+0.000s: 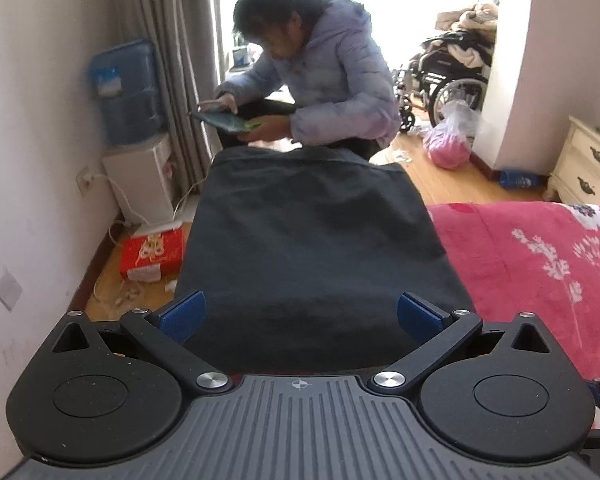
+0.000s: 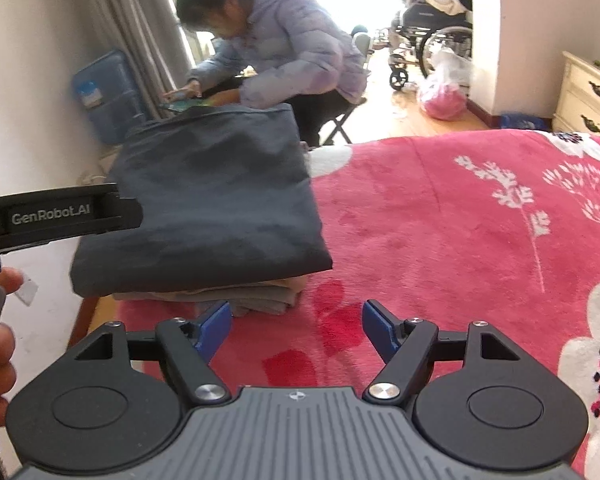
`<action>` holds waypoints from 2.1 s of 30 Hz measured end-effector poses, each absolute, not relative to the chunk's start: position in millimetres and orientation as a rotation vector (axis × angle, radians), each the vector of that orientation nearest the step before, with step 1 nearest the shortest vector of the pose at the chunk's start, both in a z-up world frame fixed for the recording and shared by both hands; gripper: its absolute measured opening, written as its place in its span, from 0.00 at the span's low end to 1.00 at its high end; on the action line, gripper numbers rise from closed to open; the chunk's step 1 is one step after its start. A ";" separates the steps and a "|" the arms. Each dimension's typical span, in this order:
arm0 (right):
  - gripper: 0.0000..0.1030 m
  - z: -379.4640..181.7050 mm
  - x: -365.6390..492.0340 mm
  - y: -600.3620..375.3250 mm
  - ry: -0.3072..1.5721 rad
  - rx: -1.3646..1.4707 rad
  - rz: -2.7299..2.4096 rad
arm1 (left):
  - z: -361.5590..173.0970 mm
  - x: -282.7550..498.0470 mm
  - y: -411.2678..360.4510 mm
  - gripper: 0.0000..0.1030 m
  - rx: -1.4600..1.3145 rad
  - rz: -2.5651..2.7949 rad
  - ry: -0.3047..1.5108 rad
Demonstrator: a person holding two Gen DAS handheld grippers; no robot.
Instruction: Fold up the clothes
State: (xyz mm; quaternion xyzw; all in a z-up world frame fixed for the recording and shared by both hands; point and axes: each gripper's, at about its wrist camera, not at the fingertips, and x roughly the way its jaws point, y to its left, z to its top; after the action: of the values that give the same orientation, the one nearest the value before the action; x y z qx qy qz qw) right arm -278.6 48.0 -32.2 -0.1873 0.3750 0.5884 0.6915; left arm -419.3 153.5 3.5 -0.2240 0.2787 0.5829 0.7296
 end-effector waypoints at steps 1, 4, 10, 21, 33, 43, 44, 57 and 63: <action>0.73 -33.4 -280.3 48.0 0.840 -0.427 1.315 | 2.1 -419.5 154.5 1.00 -0.503 1.285 0.618; 0.74 -36.9 -285.4 48.1 0.844 -0.451 1.315 | -2.5 -421.1 154.0 1.00 -0.531 1.277 0.643; 0.75 -42.8 -295.6 52.1 0.863 -0.508 1.331 | -13.4 -424.6 149.7 1.00 -0.575 1.277 0.694; 0.75 -48.2 -299.1 58.3 0.893 -0.528 1.297 | -33.2 -430.9 147.6 1.00 -0.589 1.275 0.774; 0.75 -48.4 -302.1 58.7 0.895 -0.542 1.296 | -39.4 -433.6 148.7 1.00 -0.562 1.291 0.795; 0.75 -49.5 -305.6 60.7 0.900 -0.552 1.301 | -41.4 -434.0 150.9 1.00 -0.555 1.284 0.806; 0.76 -49.6 -306.0 60.9 0.900 -0.553 1.302 | -41.6 -434.1 151.0 1.00 -0.556 1.283 0.807; 0.76 -51.1 -310.5 62.8 0.902 -0.562 1.305 | -43.6 -434.9 152.2 1.00 -0.559 1.283 0.814; 0.76 -51.4 -311.5 63.7 0.902 -0.565 1.304 | -43.2 -435.0 152.1 1.00 -0.559 1.283 0.812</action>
State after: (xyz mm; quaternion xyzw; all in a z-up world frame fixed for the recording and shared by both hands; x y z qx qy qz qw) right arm -311.5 63.7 -51.4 -0.2503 0.3995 0.5778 0.6663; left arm -435.0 152.1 -43.2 -0.2499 0.3632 0.5739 0.6901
